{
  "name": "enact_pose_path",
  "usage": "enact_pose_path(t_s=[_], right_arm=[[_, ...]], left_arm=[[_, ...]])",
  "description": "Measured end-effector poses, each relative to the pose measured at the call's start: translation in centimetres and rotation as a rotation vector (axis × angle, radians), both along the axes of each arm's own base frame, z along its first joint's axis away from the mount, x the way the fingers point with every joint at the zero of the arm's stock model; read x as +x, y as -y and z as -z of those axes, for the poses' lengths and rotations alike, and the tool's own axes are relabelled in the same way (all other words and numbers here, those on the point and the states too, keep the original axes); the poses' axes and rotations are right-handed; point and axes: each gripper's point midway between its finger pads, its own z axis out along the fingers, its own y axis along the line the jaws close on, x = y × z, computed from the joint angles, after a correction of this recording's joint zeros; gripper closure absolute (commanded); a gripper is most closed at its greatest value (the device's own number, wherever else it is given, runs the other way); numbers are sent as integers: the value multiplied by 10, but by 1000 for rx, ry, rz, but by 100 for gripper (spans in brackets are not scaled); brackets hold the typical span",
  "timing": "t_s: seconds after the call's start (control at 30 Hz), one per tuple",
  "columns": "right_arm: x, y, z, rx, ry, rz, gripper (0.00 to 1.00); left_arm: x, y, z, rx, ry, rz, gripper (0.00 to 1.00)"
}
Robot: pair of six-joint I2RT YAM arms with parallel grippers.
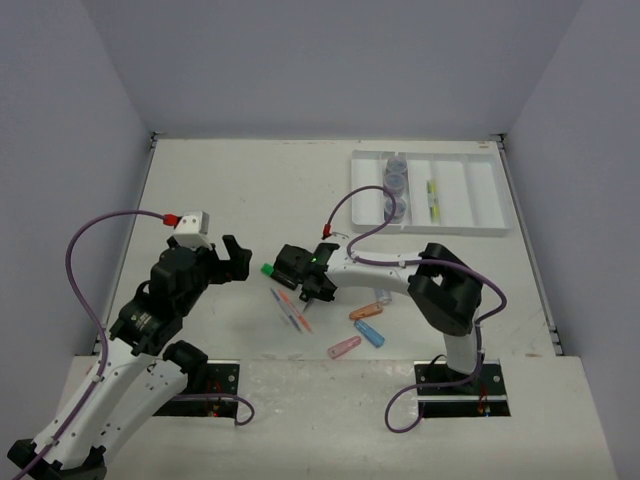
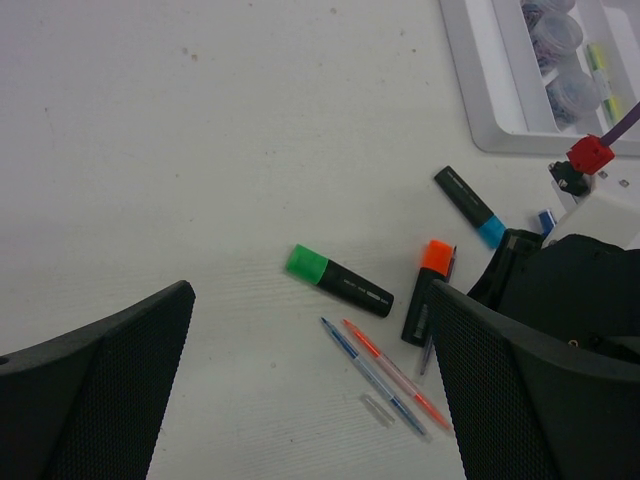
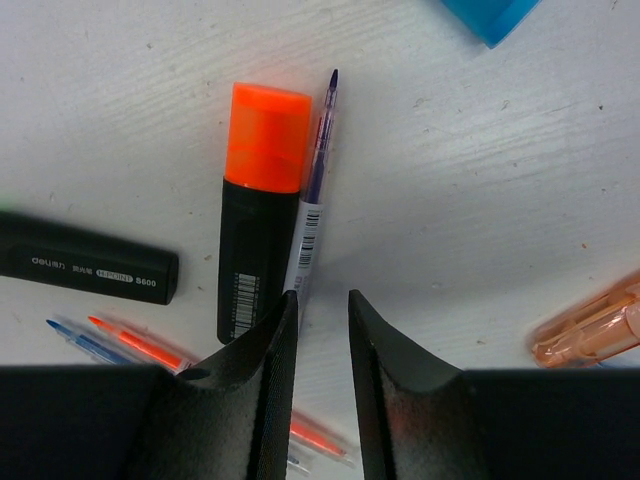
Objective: Sort the stationery into containers
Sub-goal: Pick up the pen from the center of the board.
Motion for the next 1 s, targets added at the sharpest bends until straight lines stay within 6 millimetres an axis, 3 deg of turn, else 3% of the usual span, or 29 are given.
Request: enact_pose_path(t_s=[0.63, 0.73, 1.0], right_arm=[[16, -7, 14, 4, 17, 17, 73], [17, -9, 14, 11, 20, 19, 84], [17, -9, 14, 29, 24, 50, 97]], left_arm=[[0, 2, 0, 0, -1, 8, 0], [0, 2, 0, 0, -1, 9, 0], [0, 1, 1, 5, -2, 1, 0]])
